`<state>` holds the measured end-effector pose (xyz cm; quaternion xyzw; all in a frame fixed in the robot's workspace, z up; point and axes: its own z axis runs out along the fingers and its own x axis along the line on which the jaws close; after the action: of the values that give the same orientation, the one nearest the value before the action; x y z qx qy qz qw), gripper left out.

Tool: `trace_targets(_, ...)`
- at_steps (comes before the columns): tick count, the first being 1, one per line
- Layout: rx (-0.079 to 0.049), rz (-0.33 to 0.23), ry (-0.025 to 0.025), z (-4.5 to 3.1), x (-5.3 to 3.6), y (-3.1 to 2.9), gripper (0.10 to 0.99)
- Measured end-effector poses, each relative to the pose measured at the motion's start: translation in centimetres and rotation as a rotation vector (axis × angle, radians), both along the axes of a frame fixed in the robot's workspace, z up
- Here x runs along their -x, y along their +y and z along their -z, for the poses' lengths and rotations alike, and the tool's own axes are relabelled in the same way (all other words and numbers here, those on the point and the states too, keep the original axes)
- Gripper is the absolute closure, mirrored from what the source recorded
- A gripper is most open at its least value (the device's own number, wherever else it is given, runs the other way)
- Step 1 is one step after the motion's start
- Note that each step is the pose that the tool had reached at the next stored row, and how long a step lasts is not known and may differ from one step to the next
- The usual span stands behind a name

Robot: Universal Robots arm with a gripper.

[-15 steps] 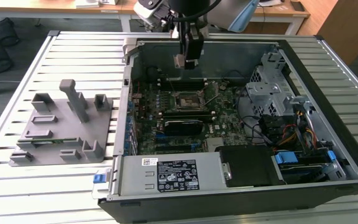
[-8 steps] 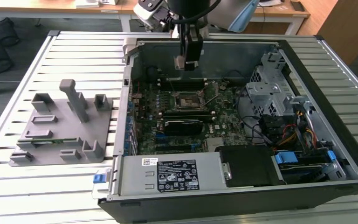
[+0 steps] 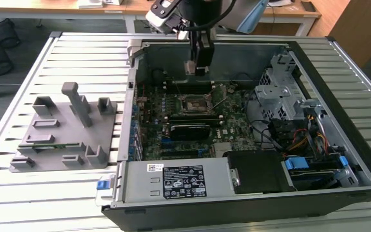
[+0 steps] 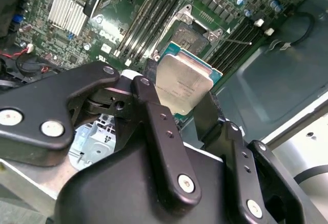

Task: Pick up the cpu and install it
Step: 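Place the cpu into insertion slot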

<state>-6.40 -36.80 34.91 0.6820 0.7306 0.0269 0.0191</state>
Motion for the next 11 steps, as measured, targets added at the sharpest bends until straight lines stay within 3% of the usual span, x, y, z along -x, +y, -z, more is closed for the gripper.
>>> trace_targets(11,0.0,0.0,0.0,1.05,-0.47,0.18,0.553)
